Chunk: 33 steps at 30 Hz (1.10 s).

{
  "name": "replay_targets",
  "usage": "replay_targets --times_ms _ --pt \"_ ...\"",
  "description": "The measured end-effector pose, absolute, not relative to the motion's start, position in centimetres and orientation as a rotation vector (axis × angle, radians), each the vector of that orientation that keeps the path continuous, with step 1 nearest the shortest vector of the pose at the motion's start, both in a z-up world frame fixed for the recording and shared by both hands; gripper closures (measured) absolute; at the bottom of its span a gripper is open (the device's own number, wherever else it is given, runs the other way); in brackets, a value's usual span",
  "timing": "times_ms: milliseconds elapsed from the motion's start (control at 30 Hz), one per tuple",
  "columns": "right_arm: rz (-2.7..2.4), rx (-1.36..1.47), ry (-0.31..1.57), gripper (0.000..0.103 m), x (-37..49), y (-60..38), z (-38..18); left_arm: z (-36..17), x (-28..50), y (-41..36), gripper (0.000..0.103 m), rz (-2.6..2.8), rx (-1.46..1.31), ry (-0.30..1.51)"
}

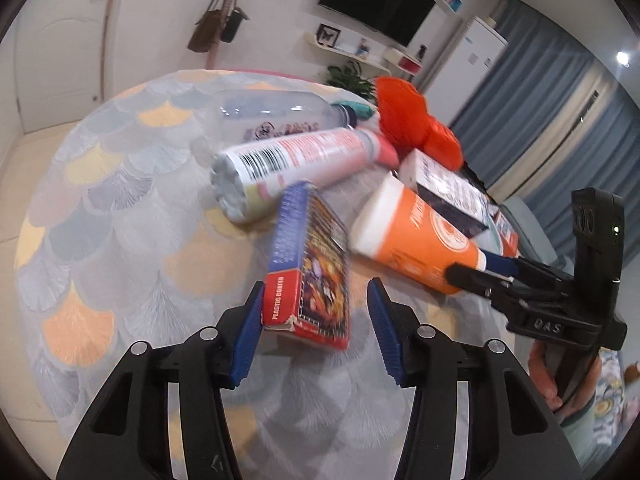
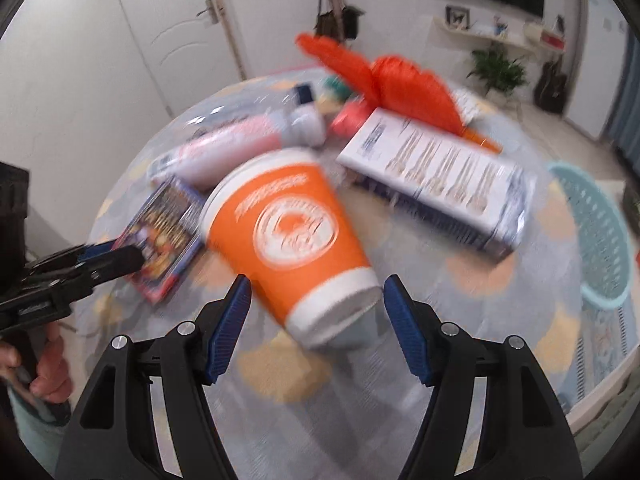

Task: Collect trash
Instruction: 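Grasp the red snack box with the left tool while the right tool grasps the orange paper cup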

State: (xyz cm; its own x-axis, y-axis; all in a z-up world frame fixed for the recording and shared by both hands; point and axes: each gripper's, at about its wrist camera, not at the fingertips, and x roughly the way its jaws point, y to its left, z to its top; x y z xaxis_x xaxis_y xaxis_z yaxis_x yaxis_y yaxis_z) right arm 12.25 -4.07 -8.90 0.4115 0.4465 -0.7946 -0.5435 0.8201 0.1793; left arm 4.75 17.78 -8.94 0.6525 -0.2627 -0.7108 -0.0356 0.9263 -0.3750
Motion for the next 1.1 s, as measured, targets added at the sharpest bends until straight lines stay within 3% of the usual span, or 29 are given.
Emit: replay_targets --times_ms 167,267,333,433,700,867,933,1100 --pt "0.638 -0.134 0.925 0.037 11.0 -4.3 -8.4 -9.2 4.8 17.4 0.033 -0.057 -0.314 0.861" --pt "0.641 -0.116 0.924 0.026 12.0 -4.3 -8.0 -9.6 5.3 17.6 0.031 -0.055 -0.344 0.874" --pt "0.651 -0.111 0.937 0.023 12.9 -3.9 -8.2 -10.0 5.7 17.6 0.031 -0.049 -0.351 0.879" --pt "0.676 -0.097 0.976 0.023 14.3 -3.0 -9.1 -10.2 5.9 17.5 0.035 -0.054 -0.365 0.881" --pt "0.71 -0.069 1.004 0.023 15.5 -1.7 -9.9 -9.9 5.8 17.1 0.071 -0.075 -0.377 0.867" --pt "0.717 -0.089 0.987 0.037 14.7 -1.6 -9.9 -9.4 5.5 16.8 0.082 -0.101 -0.377 0.85" --pt "0.706 -0.112 0.96 0.038 14.0 -1.7 -9.7 -9.0 5.4 16.4 0.087 -0.113 -0.373 0.841" --pt "0.676 -0.107 0.891 0.038 12.8 -3.1 -8.4 -8.0 5.2 15.7 0.087 -0.125 -0.365 0.809"
